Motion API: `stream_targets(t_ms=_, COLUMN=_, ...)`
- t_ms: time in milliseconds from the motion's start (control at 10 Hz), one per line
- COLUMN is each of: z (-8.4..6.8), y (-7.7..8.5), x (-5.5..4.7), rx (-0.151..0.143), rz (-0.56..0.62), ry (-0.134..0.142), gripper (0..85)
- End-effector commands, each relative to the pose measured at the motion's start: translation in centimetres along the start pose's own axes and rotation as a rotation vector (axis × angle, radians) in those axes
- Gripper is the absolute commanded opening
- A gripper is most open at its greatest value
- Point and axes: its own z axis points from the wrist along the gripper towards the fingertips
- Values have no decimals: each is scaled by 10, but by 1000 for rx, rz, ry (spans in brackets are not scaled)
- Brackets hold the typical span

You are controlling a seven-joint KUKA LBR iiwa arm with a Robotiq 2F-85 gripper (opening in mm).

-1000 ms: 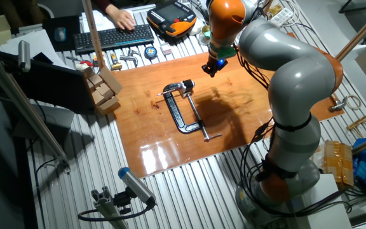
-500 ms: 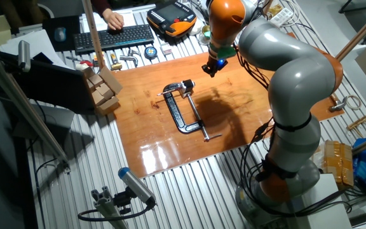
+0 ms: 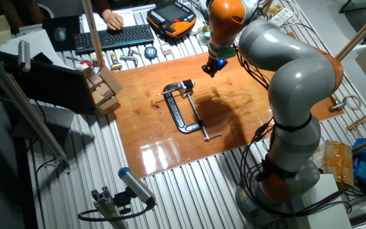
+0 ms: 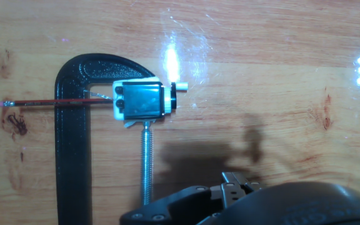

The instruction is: Sharpen the pencil with a pencil sharpener

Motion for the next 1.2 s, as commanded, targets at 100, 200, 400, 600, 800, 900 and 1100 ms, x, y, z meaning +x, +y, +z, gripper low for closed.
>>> stream_targets(t_ms=100, z=1, y=0, x=0, rx=0, rz=0, ry=-2, gripper=0)
stream_targets(t_ms=200, z=1, y=-1, x=1, rx=2, rz=-2, ry=-5, gripper=0)
stream_targets(t_ms=400, z=3, y=-2, x=1, rx=2, rz=-3, ry=-8, gripper=0)
stream_targets(t_ms=600, z=3, y=-2, x=1, rx=2, rz=-5, ry=-8, gripper=0)
stream_targets(t_ms=800, z=3, y=-2, x=1, rx=2, rz=-5, ry=-8, gripper=0)
stream_targets(t_ms=900, z=3, y=-1, x=1, rx=2, rz=-5, ry=-9, gripper=0)
stream_targets(t_ms=1100, z=3, y=-1, x=1, rx=4, rz=-5, ry=-11, gripper=0)
